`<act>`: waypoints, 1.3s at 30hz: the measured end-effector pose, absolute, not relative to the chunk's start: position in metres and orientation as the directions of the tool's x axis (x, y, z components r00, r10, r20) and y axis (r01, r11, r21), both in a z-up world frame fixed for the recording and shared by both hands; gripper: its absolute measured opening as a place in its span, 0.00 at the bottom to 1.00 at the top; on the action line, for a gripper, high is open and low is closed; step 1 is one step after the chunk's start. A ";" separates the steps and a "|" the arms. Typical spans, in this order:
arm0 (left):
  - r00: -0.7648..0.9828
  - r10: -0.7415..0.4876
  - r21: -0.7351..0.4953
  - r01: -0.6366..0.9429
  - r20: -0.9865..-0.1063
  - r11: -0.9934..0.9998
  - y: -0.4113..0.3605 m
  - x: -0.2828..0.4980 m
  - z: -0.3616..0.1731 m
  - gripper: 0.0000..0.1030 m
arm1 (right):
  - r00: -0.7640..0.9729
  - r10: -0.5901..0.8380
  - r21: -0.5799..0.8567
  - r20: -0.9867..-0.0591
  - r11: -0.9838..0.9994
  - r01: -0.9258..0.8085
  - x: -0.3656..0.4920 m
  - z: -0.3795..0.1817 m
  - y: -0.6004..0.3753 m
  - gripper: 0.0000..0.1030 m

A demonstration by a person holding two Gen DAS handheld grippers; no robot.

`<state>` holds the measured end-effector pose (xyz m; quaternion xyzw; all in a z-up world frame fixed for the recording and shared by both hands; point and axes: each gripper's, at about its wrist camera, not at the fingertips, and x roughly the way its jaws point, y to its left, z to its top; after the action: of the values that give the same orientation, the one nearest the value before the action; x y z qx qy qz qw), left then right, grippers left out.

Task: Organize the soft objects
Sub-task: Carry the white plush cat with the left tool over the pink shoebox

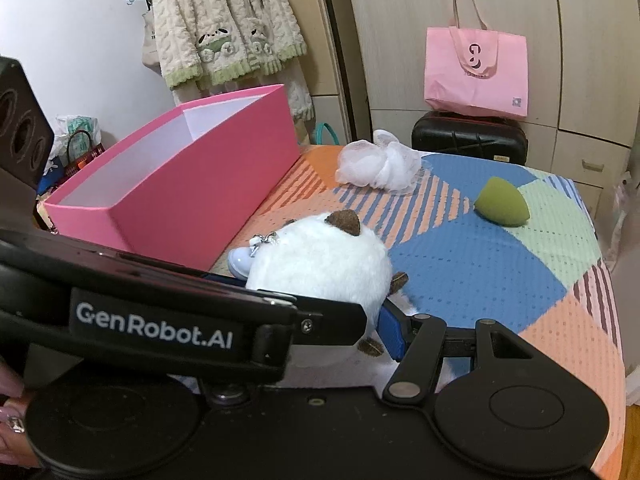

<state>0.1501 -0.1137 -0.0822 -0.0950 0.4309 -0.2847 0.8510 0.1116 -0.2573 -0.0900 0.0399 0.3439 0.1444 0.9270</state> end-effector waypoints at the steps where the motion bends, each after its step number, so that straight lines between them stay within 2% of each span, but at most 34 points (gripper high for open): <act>1: 0.470 -0.567 -0.405 0.405 -0.676 0.820 -0.111 0.145 -0.080 0.58 | 0.724 0.293 0.171 -0.624 0.956 -0.239 0.107 -0.089 -0.255 0.65; 11: 0.525 -0.559 -0.369 0.427 -0.642 0.825 -0.081 0.097 -0.053 0.58 | 0.757 0.308 0.144 -0.577 0.950 -0.277 0.064 -0.068 -0.229 0.65; 22: 0.586 -0.509 -0.316 0.405 -0.631 0.858 -0.029 0.052 -0.030 0.58 | 0.745 0.389 0.163 -0.542 0.918 -0.361 0.024 -0.054 -0.185 0.66; 28: 0.630 -0.485 -0.296 0.387 -0.607 0.873 -0.007 0.051 -0.014 0.59 | 0.754 0.433 0.146 -0.494 0.896 -0.419 0.021 -0.038 -0.165 0.67; 32: 0.647 -0.476 -0.300 0.371 -0.596 0.879 0.009 0.056 -0.006 0.59 | 0.733 0.471 0.177 -0.491 0.878 -0.446 0.032 -0.032 -0.153 0.67; 39: 0.673 -0.476 -0.300 0.369 -0.566 0.880 0.029 0.075 0.012 0.59 | 0.726 0.497 0.135 -0.475 0.857 -0.498 0.051 -0.013 -0.132 0.67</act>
<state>0.0749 0.0287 0.0118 -0.0806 0.3313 -0.2317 0.9111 0.0506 -0.1316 -0.0131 -0.0010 0.2552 0.2677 0.9291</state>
